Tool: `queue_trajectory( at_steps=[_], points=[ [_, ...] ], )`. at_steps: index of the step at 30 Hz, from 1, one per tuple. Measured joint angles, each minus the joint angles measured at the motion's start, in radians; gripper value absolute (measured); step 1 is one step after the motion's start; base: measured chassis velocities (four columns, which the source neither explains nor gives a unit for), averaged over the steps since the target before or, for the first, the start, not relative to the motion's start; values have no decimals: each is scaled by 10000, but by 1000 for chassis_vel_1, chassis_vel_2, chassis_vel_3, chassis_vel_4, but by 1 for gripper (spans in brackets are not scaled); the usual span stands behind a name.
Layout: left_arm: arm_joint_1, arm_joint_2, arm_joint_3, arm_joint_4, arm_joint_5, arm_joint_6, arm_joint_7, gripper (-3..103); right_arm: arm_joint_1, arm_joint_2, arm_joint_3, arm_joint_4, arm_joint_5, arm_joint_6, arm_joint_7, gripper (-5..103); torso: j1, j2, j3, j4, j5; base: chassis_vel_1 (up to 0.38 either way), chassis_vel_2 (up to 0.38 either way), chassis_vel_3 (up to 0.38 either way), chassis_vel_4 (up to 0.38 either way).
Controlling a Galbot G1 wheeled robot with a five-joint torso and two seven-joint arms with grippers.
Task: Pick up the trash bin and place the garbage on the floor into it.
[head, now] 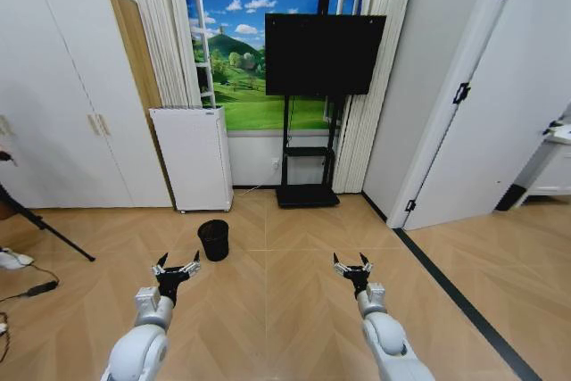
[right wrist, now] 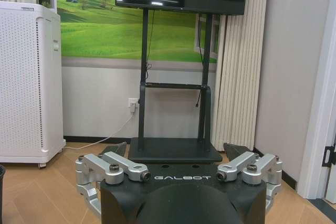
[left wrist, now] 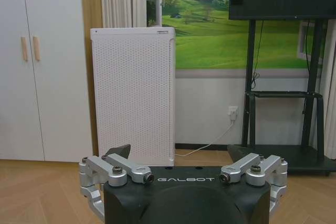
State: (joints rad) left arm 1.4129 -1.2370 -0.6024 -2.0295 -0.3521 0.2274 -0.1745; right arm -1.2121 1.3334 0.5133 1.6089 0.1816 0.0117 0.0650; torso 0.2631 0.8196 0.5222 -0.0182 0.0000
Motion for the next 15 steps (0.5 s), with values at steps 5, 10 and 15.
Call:
queue_trajectory(
  at_steps=[5,10,15],
  points=[
    [0,0,0,0,1,0,0,100,2,0,0,2,0,0,0,100,0,0,0,-1,0,0,0,0,0],
    [-1,1,0,0,0,0,1,100,3,0,1,2,1,0,0,100,0,0,0,0,0,0,0,0,0],
    [-1,0,-1,0,1,0,1,100,3,0,0,2,1,-2,0,100,-1,0,0,0,0,0,0,0,0]
  ],
)
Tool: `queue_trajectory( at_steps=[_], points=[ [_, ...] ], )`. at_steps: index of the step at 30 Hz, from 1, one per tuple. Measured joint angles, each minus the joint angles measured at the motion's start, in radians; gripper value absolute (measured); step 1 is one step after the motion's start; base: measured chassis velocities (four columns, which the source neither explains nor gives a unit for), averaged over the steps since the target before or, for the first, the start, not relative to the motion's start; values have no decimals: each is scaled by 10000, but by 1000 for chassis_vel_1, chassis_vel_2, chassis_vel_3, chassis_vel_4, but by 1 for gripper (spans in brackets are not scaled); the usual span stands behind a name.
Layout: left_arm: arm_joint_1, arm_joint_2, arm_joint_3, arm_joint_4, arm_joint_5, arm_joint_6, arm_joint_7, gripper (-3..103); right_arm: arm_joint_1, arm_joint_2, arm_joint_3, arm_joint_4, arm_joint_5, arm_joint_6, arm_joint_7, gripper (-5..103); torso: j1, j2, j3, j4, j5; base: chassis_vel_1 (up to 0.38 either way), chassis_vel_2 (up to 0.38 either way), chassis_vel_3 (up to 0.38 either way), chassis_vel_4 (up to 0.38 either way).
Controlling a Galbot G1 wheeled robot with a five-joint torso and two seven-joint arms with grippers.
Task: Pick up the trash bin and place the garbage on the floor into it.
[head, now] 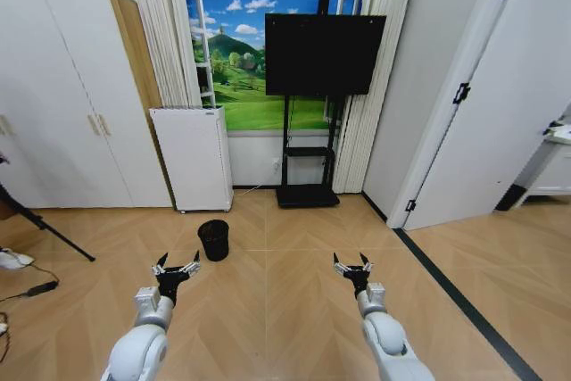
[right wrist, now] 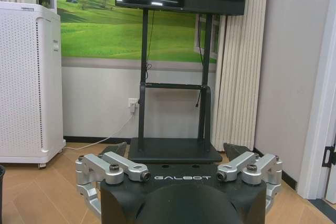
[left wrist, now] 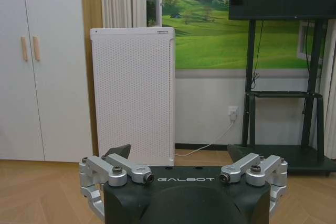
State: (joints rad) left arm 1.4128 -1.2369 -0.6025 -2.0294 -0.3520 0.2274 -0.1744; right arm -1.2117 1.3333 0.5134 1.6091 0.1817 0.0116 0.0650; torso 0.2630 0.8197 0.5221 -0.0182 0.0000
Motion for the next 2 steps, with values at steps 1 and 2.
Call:
queue_trajectory(
  at_steps=[1,2],
  points=[
    [0,0,0,0,0,0,0,100,0,0,0,0,0,0,0,100,0,0,0,0,0,0,0,0,0],
    [0,0,0,0,0,0,0,100,0,0,0,0,0,-1,0,100,0,0,0,0,0,0,0,0,0]
  ],
)
